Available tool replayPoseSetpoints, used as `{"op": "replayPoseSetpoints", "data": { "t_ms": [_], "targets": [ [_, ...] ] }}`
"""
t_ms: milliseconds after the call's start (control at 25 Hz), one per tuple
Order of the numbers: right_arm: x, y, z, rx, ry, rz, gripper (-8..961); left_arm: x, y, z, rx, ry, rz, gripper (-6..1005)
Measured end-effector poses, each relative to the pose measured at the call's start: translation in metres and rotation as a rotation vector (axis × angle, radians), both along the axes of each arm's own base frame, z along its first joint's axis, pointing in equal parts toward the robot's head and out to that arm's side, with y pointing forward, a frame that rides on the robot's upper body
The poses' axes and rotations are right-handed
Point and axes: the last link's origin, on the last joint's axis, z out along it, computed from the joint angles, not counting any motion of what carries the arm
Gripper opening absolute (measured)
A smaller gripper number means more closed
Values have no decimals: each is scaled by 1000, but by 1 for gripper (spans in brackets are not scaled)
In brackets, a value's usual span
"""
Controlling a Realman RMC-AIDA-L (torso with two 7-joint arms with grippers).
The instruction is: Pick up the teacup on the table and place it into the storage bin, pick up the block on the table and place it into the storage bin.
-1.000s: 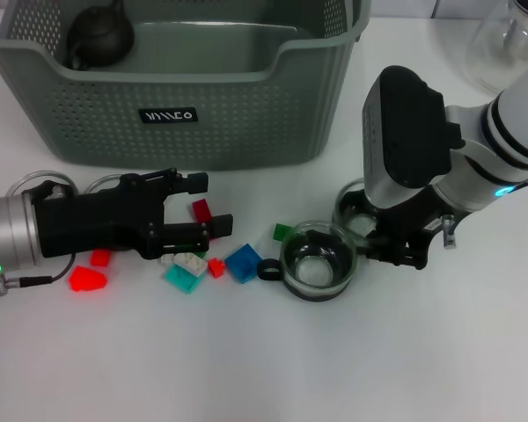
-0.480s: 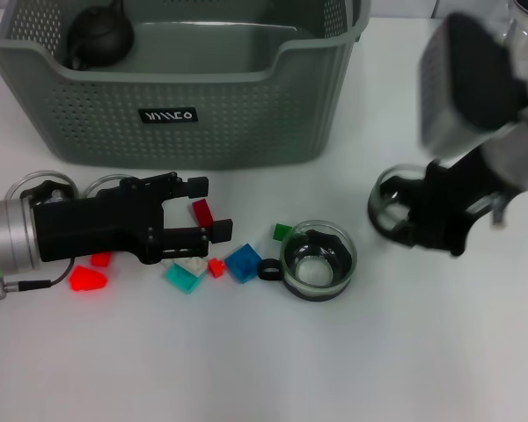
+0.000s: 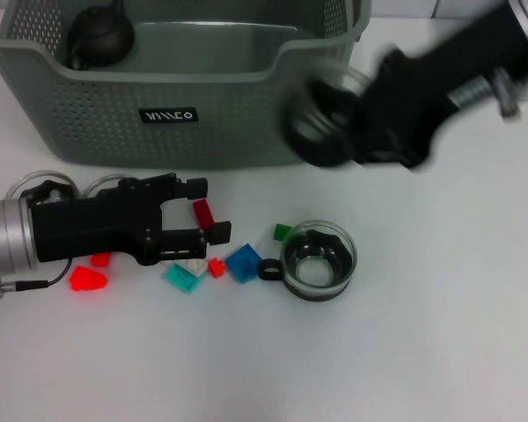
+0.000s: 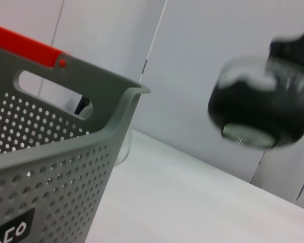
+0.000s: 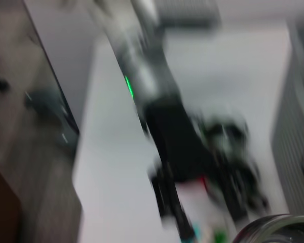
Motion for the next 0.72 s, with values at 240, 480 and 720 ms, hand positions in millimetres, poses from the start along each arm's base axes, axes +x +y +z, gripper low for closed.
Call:
{"op": "replayPoseSetpoints", "data": {
  "t_ms": [240, 480, 720],
  "targets": [
    [-56, 24, 1, -6, 209, 31, 68, 2, 1, 0, -1, -9, 0, 840],
    [-80, 75, -14, 244, 299, -11, 73, 7, 3, 1, -3, -15, -20, 841],
    [-64, 122, -60, 454, 215, -24, 79, 13, 6, 1, -9, -22, -53, 839]
  ]
}}
